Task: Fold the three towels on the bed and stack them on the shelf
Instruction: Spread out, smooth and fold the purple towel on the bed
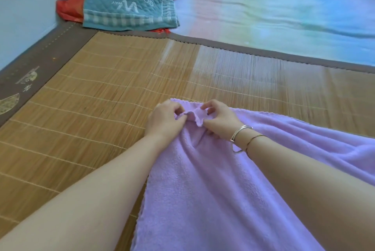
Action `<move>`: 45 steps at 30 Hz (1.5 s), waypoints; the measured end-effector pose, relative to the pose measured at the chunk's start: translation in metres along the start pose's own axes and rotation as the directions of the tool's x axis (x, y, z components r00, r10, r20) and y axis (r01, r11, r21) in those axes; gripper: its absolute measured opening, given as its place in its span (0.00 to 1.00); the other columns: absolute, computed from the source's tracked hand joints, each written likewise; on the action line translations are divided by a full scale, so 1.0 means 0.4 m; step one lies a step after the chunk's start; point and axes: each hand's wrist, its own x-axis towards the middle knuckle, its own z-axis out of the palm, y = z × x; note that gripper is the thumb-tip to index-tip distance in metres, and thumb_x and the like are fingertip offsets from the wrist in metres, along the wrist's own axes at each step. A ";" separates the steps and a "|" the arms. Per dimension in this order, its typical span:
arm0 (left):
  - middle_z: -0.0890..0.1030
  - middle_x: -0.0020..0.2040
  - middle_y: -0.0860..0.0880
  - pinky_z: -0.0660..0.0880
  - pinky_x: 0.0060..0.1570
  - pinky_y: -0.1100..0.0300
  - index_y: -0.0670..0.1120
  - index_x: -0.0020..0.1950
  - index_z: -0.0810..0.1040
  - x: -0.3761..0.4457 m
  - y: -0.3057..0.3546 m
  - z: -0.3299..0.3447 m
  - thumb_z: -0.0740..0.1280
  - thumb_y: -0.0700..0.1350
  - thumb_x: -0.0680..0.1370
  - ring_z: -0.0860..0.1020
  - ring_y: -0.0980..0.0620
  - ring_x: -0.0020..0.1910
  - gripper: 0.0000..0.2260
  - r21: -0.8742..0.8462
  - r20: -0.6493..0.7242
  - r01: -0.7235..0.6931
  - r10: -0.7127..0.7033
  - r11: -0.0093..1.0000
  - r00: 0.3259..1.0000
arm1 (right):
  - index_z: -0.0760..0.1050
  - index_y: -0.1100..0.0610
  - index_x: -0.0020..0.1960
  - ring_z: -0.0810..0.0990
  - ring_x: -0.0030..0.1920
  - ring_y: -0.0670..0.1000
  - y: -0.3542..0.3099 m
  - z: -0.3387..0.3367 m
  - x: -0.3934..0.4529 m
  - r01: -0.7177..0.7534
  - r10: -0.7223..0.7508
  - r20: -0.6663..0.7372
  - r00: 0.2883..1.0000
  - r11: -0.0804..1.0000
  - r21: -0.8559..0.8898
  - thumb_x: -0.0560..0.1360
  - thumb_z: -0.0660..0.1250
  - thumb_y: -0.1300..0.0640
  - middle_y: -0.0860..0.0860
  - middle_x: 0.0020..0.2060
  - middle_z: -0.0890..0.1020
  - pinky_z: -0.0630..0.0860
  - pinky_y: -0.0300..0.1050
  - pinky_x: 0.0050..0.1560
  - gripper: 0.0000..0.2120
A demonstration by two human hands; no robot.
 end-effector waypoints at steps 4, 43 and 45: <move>0.77 0.38 0.52 0.66 0.41 0.60 0.45 0.45 0.76 0.038 -0.010 -0.012 0.66 0.44 0.77 0.77 0.46 0.44 0.03 -0.195 -0.125 0.189 -0.216 0.962 0.968 | 0.72 0.55 0.53 0.80 0.51 0.53 -0.036 -0.003 -0.002 0.068 -0.007 -0.153 0.988 0.915 0.398 0.71 0.63 0.71 0.46 0.50 0.76 0.79 0.49 0.49 0.16; 0.33 0.77 0.50 0.40 0.72 0.40 0.52 0.78 0.37 -0.408 0.676 0.590 0.52 0.75 0.70 0.34 0.48 0.76 0.46 0.292 0.150 0.389 -0.444 0.874 0.883 | 0.69 0.54 0.48 0.74 0.47 0.55 0.742 -0.969 -0.563 -0.283 0.202 -0.439 0.876 0.950 -0.128 0.71 0.66 0.58 0.52 0.45 0.74 0.73 0.51 0.53 0.08; 0.32 0.77 0.52 0.41 0.71 0.36 0.55 0.77 0.37 -0.394 0.680 0.596 0.50 0.75 0.70 0.34 0.44 0.76 0.44 0.356 0.154 0.350 -0.424 0.867 0.893 | 0.70 0.54 0.55 0.75 0.49 0.54 0.738 -0.983 -0.526 -0.173 0.110 -0.406 0.907 0.977 -0.123 0.71 0.69 0.58 0.52 0.49 0.71 0.73 0.51 0.58 0.14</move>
